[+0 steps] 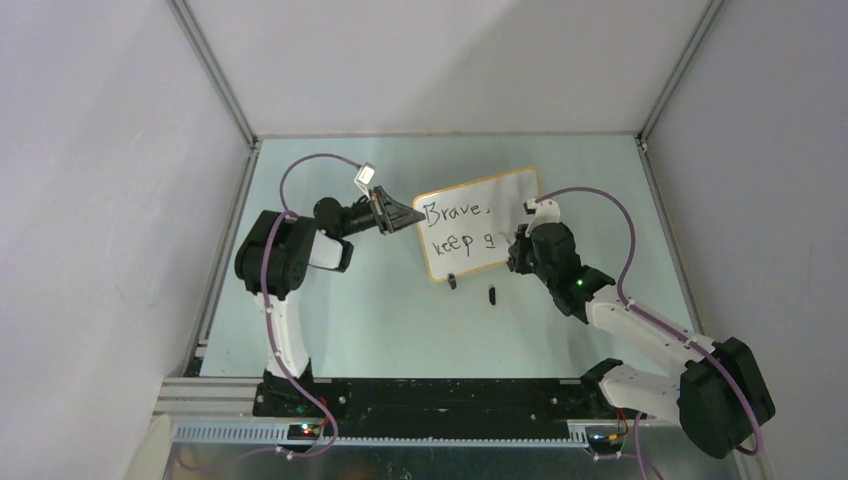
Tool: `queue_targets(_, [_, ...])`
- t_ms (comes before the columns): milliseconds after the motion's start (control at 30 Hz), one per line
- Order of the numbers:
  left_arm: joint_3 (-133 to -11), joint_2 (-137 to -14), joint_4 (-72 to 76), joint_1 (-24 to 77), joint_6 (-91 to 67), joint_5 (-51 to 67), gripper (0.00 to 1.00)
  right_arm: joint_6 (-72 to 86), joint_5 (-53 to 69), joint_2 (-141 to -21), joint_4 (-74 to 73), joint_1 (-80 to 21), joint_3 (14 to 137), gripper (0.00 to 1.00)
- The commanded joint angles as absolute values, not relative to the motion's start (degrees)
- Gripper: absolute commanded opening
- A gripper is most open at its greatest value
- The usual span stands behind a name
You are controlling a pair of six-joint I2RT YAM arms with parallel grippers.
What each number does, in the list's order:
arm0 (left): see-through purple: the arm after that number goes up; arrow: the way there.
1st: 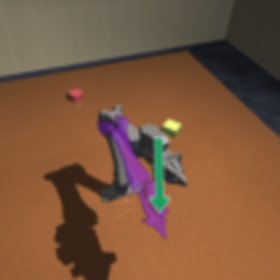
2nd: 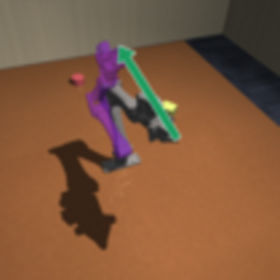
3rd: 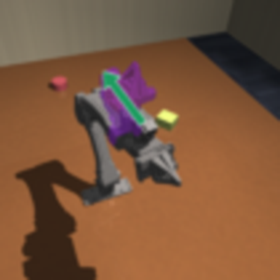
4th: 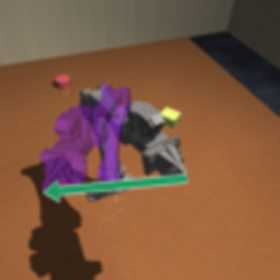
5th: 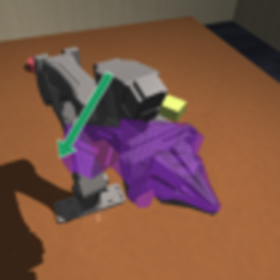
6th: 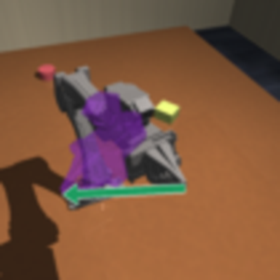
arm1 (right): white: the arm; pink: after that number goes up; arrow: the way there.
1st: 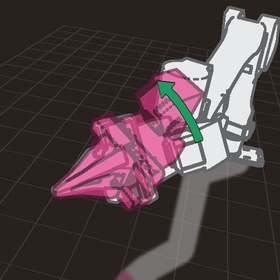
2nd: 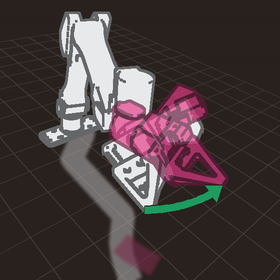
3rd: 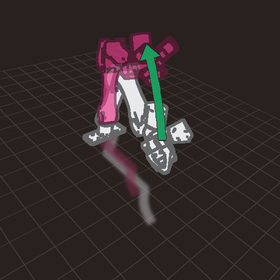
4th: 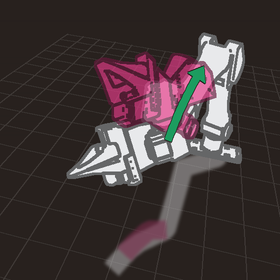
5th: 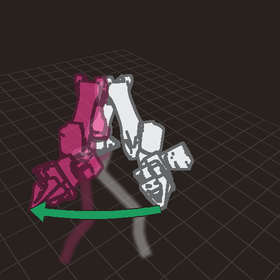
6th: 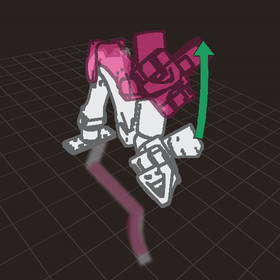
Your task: Write a sentence on the whiteboard
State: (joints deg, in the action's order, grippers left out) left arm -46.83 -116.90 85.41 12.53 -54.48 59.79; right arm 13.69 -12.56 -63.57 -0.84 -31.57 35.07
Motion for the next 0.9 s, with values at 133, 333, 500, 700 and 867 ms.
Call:
queue_targets(133, [-46.13, -115.44, 87.52, 13.18, -53.26, 64.00, 0.00, 14.36, -10.44, -62.51, -4.93, -31.46, 42.34, 0.00])
queue_targets(333, [-46.23, -115.55, 87.45, 13.18, -53.35, 64.01, 0.00, 14.38, -10.21, -65.41, -4.99, -32.39, 44.20, 0.00])
queue_targets(500, [-46.21, -115.45, 87.46, 13.23, -53.35, 64.08, 0.00, 13.50, -11.65, -66.02, -5.38, -33.32, 44.12, 0.00])
queue_targets(700, [-46.12, -115.43, 87.47, 13.19, -53.26, 64.04, 0.00, 12.98, -13.13, -65.52, -6.32, -34.02, 43.60, 0.00])
queue_targets(867, [-46.04, -115.40, 87.47, 13.21, -53.15, 64.00, 0.00, 12.19, -14.07, -66.07, -6.74, -34.01, 43.52, 0.00])
